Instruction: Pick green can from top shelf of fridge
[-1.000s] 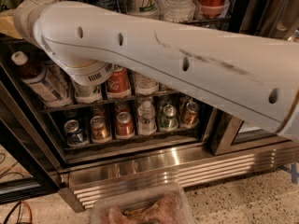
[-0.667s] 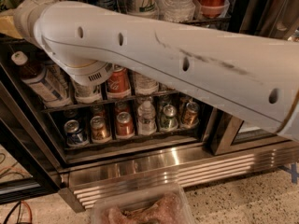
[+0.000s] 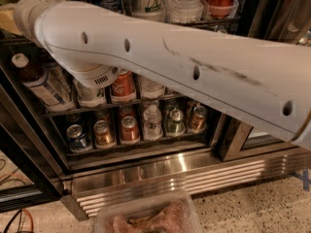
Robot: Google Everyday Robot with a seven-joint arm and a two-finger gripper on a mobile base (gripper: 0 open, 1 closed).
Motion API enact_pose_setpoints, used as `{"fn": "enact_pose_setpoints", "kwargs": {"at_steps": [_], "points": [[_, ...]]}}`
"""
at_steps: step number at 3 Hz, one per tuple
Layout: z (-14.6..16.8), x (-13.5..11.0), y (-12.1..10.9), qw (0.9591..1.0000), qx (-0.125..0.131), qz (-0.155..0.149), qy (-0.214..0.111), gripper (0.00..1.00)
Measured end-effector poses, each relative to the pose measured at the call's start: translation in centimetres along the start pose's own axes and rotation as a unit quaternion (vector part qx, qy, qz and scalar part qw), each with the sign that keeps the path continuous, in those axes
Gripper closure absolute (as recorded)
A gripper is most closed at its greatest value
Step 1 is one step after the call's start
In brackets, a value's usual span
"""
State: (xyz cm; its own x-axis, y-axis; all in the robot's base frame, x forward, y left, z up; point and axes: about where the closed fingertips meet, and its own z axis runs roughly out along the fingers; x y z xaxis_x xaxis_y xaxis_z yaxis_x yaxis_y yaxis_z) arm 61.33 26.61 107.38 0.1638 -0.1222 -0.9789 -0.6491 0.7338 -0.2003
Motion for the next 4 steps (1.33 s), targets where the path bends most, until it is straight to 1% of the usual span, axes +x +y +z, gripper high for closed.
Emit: {"fn": "enact_pose_setpoints", "kwargs": {"at_steps": [2,3,4], "points": [[-1.9,-2.1,-0.8,0.9988,0.018,0.026,-0.037,1.0],[-3.2,-3.2,-1.0,0.9968,0.021,0.046,-0.062,1.0],[-4.6,-3.4,-0.8,0.9953,0.017,0.067,-0.067,1.0]]}}
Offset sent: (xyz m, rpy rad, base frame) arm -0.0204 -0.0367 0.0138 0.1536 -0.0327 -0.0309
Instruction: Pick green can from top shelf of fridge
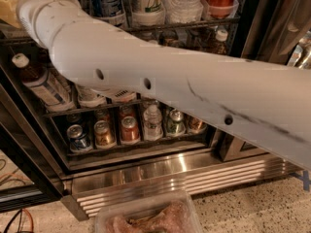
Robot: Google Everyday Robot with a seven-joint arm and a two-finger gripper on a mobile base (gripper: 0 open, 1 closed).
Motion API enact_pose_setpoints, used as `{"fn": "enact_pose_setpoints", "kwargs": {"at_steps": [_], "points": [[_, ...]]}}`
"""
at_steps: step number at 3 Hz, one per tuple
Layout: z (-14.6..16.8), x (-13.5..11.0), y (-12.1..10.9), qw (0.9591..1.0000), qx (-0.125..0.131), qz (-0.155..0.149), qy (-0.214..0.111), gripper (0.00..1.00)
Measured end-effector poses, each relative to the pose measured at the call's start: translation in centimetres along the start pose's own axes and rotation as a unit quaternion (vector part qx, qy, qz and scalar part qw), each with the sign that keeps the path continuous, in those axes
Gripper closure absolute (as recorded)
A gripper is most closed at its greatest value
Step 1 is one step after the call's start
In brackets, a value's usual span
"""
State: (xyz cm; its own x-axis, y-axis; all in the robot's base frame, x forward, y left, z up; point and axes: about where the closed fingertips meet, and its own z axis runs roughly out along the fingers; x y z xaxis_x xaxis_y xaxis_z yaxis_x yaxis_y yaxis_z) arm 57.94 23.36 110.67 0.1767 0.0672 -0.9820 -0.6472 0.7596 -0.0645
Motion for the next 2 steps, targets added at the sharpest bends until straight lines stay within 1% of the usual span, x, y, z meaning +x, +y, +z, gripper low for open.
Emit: {"fn": "enact_pose_setpoints", "kwargs": {"at_steps": [1,2], "points": [[-0.8,0.1,0.2,0.9999,-0.006,0.013,0.001,1.0],[-2.3,0.9,0.4,0.9984,-0.018,0.048,0.023,1.0]]}}
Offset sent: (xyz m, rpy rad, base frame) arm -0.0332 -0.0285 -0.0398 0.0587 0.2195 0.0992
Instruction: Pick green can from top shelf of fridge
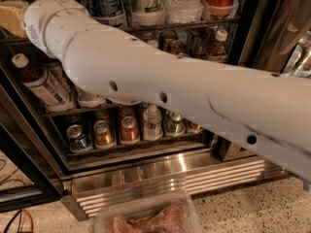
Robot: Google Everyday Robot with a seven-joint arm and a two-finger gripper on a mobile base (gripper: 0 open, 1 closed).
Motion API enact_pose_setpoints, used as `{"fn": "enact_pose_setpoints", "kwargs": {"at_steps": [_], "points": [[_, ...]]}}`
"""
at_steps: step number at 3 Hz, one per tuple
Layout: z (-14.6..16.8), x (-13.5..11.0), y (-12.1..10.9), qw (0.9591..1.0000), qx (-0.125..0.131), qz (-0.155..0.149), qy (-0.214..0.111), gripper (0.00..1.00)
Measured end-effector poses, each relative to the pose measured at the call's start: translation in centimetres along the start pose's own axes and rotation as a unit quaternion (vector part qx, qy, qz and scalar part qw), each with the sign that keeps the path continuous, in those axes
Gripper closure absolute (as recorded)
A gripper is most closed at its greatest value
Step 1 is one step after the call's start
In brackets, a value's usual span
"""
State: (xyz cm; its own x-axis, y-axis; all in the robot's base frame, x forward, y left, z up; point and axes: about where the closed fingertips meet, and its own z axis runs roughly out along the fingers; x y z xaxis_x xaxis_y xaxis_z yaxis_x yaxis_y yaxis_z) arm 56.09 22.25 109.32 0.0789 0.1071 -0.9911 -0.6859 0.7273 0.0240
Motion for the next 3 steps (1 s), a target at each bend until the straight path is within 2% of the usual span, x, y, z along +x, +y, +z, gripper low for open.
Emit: {"fn": "enact_pose_setpoints", "kwargs": {"at_steps": [1,2,3], "points": [[-4.2,2.2,-0.4,0.9977,0.011,0.043,0.05,1.0],[-8.4,4.3,-0.7,0.9922,0.03,0.074,0.096,1.0],[-8.6,4.0,-0.2,0.9923,0.028,0.073,0.096,1.0]]}}
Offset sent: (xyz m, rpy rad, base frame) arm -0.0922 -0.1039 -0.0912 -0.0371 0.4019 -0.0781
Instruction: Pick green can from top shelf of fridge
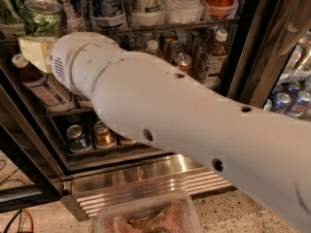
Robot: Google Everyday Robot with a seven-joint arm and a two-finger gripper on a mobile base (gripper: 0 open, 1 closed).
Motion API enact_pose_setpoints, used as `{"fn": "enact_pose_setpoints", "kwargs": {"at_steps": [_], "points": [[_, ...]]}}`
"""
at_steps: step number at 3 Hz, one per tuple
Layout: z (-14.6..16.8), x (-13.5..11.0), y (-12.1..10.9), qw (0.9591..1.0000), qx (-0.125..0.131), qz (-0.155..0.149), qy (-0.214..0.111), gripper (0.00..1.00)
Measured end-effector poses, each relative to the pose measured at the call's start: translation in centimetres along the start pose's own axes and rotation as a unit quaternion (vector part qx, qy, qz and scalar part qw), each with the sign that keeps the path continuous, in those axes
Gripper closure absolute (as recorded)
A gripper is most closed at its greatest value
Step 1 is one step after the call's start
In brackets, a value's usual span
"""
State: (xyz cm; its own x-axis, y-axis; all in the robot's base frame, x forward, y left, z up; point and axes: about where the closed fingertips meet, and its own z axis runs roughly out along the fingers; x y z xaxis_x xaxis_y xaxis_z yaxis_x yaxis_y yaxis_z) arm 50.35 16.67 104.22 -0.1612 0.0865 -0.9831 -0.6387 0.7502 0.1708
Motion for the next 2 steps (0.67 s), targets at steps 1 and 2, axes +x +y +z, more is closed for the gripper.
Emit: {"fn": "enact_pose_setpoints", "kwargs": {"at_steps": [1,2], "points": [[-2.5,-0.2,-0.6,0.998,0.046,0.039,-0.019,1.0],[-8.3,0.5,-1.9,0.9825,0.14,0.108,-0.06,1.0]]}}
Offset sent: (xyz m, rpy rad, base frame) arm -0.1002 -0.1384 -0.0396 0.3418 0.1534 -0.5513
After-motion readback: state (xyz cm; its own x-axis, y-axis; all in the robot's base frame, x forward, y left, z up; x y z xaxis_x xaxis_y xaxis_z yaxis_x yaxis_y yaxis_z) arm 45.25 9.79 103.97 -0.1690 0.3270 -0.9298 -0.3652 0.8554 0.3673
